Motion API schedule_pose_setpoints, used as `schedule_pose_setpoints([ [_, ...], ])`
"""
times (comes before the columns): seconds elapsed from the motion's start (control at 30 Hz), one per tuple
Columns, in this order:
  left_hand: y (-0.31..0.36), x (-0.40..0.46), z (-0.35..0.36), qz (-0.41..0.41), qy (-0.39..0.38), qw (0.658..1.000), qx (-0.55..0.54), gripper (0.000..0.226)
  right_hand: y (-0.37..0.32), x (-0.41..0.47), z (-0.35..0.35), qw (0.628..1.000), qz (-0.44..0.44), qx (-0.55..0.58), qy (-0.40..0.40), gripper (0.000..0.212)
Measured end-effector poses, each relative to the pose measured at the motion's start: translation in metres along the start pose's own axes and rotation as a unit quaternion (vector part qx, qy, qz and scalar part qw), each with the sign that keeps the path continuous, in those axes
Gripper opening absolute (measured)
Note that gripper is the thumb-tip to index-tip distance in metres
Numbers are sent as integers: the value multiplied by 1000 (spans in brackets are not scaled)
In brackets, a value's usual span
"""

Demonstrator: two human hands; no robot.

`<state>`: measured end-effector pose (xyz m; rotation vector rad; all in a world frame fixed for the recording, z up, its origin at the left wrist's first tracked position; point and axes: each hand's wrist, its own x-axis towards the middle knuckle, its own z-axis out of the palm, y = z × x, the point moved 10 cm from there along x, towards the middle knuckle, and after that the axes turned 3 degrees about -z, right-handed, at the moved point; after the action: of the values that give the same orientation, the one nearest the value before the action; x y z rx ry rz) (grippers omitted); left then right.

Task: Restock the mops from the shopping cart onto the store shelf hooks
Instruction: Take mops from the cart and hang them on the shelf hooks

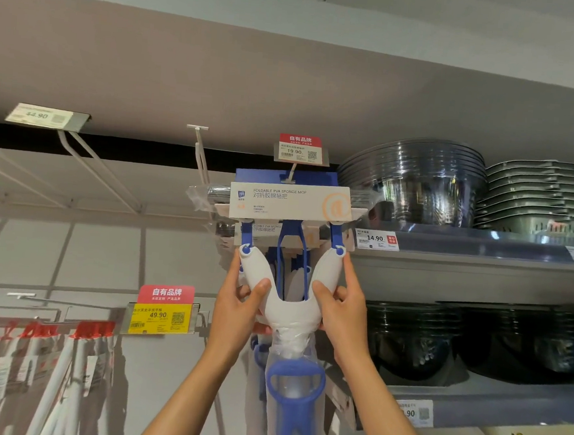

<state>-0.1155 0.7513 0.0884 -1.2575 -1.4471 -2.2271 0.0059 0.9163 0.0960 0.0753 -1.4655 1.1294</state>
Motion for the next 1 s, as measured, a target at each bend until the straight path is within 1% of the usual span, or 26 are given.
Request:
schedule_pose_setpoints([
  [0.2,0,9,1,3,16,1000,4,74,5,11,5,1000,24,7,1,76],
  [0.4,-17,13,-1,-14,33,999,21,73,17,13,10,999,26,-19,3,76],
  [0.5,-24,17,-1,-24,33,999,11,72,22,18,12,999,23,-26,5,76],
  [0.63,-29,25,0,-35,31,999,-2,71,40,32,22,998,53,-24,-1,76],
  [0.87,-45,45,-4,-40,57,997,30,70,64,44,38,997,70,-12,-3,75],
  [1.0,-60,54,-8,-44,71,995,55,70,78,48,46,997,78,-24,-2,74],
])
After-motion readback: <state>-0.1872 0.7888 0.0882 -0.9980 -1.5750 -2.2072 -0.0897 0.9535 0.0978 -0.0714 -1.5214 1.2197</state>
